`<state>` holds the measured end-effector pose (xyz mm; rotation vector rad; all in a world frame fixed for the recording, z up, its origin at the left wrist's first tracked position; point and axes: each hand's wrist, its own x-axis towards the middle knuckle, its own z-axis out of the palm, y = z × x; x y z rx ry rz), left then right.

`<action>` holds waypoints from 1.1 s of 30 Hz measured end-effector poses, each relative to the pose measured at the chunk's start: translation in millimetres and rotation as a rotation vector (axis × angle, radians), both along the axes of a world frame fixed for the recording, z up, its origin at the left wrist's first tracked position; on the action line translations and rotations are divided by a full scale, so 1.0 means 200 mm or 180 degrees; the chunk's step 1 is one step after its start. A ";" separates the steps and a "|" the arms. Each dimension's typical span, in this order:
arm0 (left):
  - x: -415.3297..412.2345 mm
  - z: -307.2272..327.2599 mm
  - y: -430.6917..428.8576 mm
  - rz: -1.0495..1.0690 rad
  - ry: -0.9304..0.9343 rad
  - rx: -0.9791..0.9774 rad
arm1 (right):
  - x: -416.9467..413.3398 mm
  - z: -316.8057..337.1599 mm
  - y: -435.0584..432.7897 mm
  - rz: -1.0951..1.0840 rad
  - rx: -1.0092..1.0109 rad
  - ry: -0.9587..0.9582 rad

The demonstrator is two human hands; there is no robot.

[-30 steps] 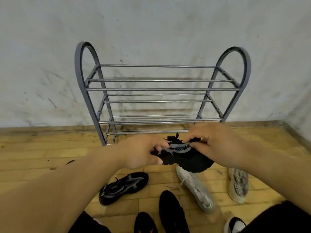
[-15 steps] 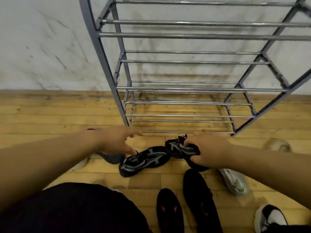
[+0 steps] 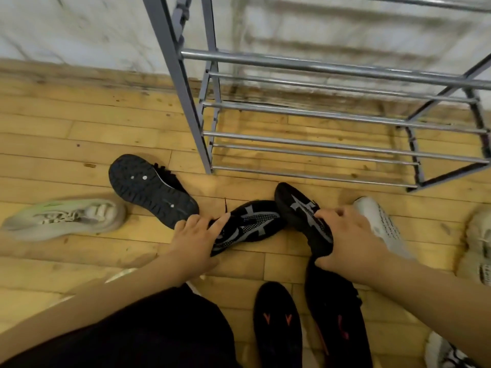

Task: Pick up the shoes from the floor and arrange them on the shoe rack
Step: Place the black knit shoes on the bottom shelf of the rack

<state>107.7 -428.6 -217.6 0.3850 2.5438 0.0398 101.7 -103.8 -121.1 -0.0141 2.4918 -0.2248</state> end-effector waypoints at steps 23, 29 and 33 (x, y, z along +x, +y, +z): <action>0.04 0.70 -0.09 0.0925 -0.0281 0.0952 | 0.16 -0.20 0.03 -0.0237 -0.0263 -0.0596; -0.03 1.21 -0.06 0.0762 -0.0140 0.1030 | -0.10 0.54 0.13 0.0574 -0.0274 -0.0660; 0.01 1.71 0.08 0.0886 0.0295 0.1529 | -0.09 1.22 0.28 0.0827 -0.0407 -0.0346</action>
